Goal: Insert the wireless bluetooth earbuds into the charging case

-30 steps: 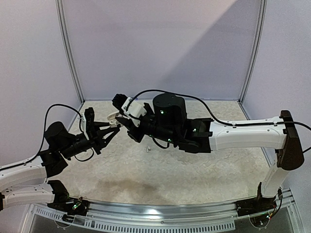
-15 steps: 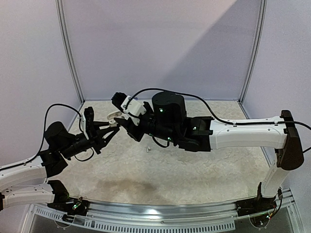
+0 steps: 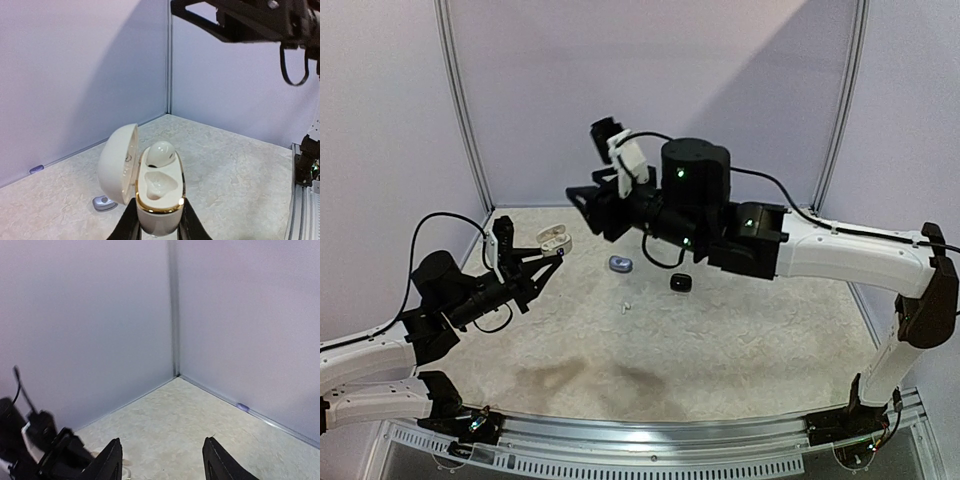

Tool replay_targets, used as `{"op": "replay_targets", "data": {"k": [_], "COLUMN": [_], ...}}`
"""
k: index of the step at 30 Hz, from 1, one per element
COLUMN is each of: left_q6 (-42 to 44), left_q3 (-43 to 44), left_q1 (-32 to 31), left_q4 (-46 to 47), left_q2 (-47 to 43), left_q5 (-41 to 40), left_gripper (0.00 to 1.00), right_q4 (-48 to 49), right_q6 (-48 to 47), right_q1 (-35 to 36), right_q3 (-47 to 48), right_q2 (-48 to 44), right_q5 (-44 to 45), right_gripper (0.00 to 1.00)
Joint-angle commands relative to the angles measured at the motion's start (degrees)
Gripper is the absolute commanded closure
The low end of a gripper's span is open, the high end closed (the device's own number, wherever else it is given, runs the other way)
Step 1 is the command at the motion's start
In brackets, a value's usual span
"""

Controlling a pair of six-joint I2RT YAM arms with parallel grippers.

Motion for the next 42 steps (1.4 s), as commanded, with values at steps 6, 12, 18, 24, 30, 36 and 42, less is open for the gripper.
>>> {"op": "replay_targets", "data": {"k": [6, 12, 18, 24, 30, 36, 42], "left_q6": [1.1, 2.0, 2.1, 2.0, 1.9, 1.9, 2.0], "left_q3": [1.8, 1.9, 1.9, 1.9, 1.9, 1.9, 1.9], "left_q1": [-0.7, -0.7, -0.7, -0.6, -0.6, -0.5, -0.4], "left_q4": [-3.3, -4.0, -4.3, -4.3, -4.3, -4.3, -4.5], "left_q2": [-0.4, -0.5, -0.4, -0.3, -0.1, 0.0, 0.1], "left_q5": [-6.6, -7.8, -7.0, -6.3, -6.0, -5.9, -5.8], "left_gripper": [1.00, 1.00, 1.00, 1.00, 1.00, 1.00, 1.00], "right_q4": [-45.6, -52.4, -55.1, -53.2, -52.4, -54.0, -54.4], "right_q6": [35.9, 35.7, 33.5, 31.9, 31.5, 31.3, 31.0], "right_q1": [-7.8, -9.3, -10.0, -10.5, -10.7, -10.6, -10.4], "right_q3": [15.6, 25.1, 34.0, 36.3, 36.2, 35.7, 30.9], "right_q2": [9.3, 23.6, 37.1, 44.3, 48.1, 50.0, 47.4], "right_q5": [14.3, 8.3, 3.8, 1.2, 0.4, -1.7, -2.5], "right_gripper": [0.35, 0.31, 0.31, 0.32, 0.43, 0.60, 0.76]}}
